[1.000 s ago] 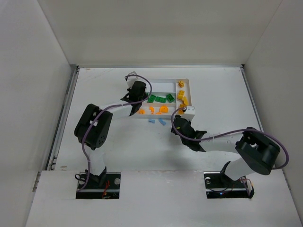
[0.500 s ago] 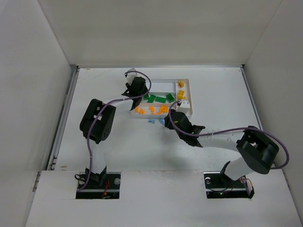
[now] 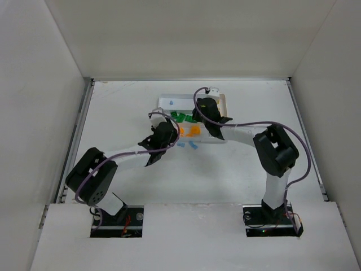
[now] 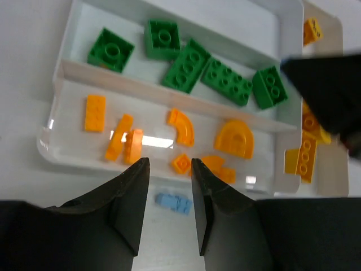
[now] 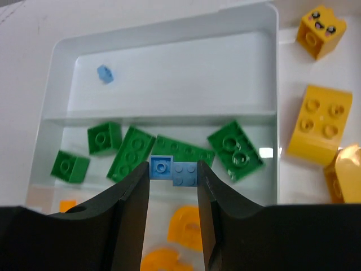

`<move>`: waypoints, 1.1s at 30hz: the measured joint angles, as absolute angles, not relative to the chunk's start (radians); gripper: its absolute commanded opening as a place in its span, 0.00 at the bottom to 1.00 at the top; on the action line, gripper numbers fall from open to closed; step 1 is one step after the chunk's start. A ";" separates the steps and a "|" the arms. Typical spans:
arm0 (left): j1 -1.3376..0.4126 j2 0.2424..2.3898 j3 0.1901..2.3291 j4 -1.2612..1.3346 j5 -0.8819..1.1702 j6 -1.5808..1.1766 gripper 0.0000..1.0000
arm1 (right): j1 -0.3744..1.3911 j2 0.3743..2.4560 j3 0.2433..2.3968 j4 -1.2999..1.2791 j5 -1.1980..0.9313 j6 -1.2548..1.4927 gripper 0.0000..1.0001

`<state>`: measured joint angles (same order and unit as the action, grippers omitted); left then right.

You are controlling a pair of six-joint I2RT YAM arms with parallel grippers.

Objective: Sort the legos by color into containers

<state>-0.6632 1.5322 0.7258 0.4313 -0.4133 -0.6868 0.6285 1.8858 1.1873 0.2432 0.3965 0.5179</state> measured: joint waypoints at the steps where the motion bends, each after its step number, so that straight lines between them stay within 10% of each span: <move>1: -0.686 1.517 0.699 0.430 -0.420 -0.690 0.33 | 0.615 1.915 1.224 0.231 0.387 0.509 0.37; 20: -0.770 1.591 0.624 0.475 -0.416 -0.700 0.38 | 0.503 2.149 1.590 0.038 0.335 0.432 0.56; 33: -0.821 1.668 0.684 0.478 -0.426 -0.670 0.49 | 0.535 1.827 1.116 0.185 0.329 0.463 0.56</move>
<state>-0.8211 1.6680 0.6838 0.4782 -0.4255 -0.6697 0.5354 1.8275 1.1156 0.1848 0.3294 0.4629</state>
